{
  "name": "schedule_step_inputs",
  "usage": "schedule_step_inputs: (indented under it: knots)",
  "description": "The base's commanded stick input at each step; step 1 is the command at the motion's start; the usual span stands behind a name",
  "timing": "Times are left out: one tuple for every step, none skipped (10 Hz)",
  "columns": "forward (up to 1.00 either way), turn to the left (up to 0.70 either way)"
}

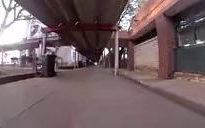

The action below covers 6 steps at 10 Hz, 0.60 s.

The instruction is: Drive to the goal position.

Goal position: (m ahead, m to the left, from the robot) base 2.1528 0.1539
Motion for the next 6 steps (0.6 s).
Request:
schedule_step_inputs:
  knots:
    - [0.70, 0.00]
    - [0.70, 0.00]
    - [0.70, 0.00]
    - [0.70, 0.00]
    - [0.70, 0.00]
    - [0.70, 0.00]
